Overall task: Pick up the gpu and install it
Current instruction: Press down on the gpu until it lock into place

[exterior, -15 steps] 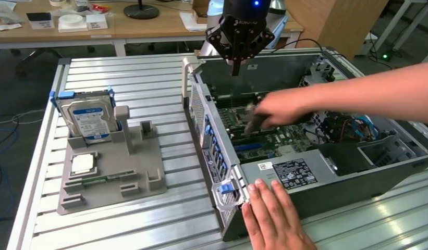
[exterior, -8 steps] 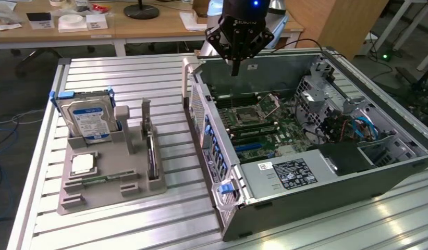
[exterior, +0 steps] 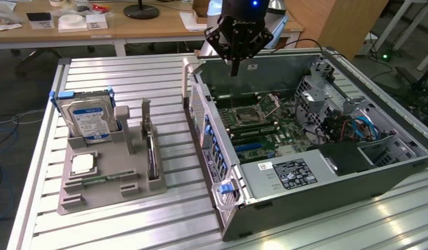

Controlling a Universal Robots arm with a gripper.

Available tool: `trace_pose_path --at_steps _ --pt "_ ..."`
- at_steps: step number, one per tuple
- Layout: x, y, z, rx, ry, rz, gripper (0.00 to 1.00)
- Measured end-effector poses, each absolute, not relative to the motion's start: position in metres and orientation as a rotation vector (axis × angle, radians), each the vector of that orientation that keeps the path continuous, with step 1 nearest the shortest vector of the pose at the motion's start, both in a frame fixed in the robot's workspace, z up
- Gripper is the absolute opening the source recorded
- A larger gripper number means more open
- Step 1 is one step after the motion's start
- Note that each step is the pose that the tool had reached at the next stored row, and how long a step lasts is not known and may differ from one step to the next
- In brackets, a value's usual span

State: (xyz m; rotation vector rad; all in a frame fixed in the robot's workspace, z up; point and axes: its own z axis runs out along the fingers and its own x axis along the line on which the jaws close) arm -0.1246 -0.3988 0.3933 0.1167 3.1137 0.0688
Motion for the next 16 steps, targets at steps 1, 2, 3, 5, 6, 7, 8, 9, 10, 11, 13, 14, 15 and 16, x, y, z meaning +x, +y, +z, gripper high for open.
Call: trace_pose_path --at_steps 1,2,3,5,6,7,8,9,10,11,13,14,15,16 --pt "-0.1247 -0.3988 0.3933 0.117 3.114 0.069 0.11" --pt "-0.1249 -0.3988 0.3933 0.117 3.114 0.069 0.11" --pt "-0.1252 -0.3988 0.3933 0.117 3.114 0.069 0.11" --pt "-0.1256 -0.3988 0.3933 0.117 3.114 0.069 0.11" --pt "-0.1258 -0.3988 0.3933 0.117 3.114 0.069 0.11" --pt "-0.1260 -0.3988 0.3933 0.117 3.114 0.069 0.11" --pt "-0.1262 -0.3989 0.3933 0.117 3.114 0.069 0.11" --pt "-0.1264 -0.3989 0.3933 0.117 3.114 0.069 0.11" --pt "-0.1284 -0.3988 0.3933 0.117 3.114 0.069 0.11" --pt "-0.1285 -0.3988 0.3933 0.116 3.114 0.069 0.11" --pt "-0.1288 -0.3989 0.3933 0.117 3.114 0.069 0.11" --pt "-0.1289 -0.3989 0.3933 0.116 3.114 0.069 0.11" --pt "-0.1290 -0.3989 0.3933 0.117 3.114 0.069 0.11" --pt "-0.1293 -0.3988 0.3933 0.117 3.114 0.069 0.11"
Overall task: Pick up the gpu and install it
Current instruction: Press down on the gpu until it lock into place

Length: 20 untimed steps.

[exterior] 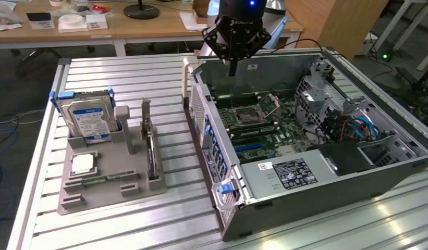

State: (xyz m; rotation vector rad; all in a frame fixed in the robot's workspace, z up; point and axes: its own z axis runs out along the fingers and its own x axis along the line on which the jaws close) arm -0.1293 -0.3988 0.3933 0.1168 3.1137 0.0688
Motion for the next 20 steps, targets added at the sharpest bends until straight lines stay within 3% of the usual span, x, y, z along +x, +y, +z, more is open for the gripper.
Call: trace_pose_path --at_steps 20 --pt "-0.152 -0.399 0.393 0.117 3.114 0.069 0.11"
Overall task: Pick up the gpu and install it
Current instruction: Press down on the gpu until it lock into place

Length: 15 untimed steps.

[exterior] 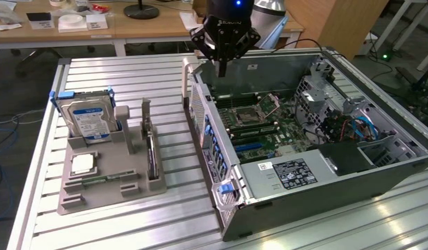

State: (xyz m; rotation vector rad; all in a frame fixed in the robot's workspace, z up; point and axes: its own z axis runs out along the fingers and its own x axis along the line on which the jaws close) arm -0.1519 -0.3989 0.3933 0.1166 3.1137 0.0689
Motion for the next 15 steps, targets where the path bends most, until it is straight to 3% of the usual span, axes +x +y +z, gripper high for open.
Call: trace_pose_path --at_steps 15 --pt "-0.169 -0.399 0.393 0.117 3.114 0.069 0.11"
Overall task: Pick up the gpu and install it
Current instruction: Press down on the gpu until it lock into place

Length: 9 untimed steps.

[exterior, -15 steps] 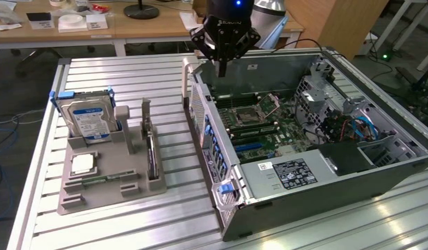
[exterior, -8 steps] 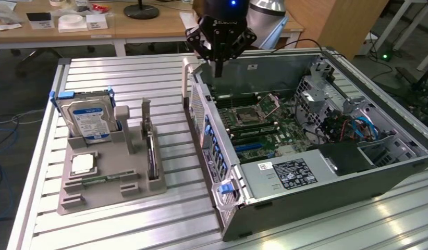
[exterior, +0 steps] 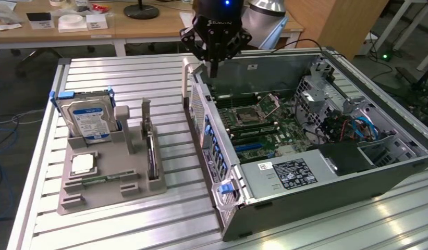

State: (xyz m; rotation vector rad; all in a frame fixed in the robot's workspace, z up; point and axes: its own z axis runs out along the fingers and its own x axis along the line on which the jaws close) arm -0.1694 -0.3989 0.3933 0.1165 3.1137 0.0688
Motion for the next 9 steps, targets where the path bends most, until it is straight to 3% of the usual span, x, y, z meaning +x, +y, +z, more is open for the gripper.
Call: trace_pose_path --at_steps 9 --pt "-0.1753 -0.3989 0.3933 0.117 3.114 0.069 0.11"
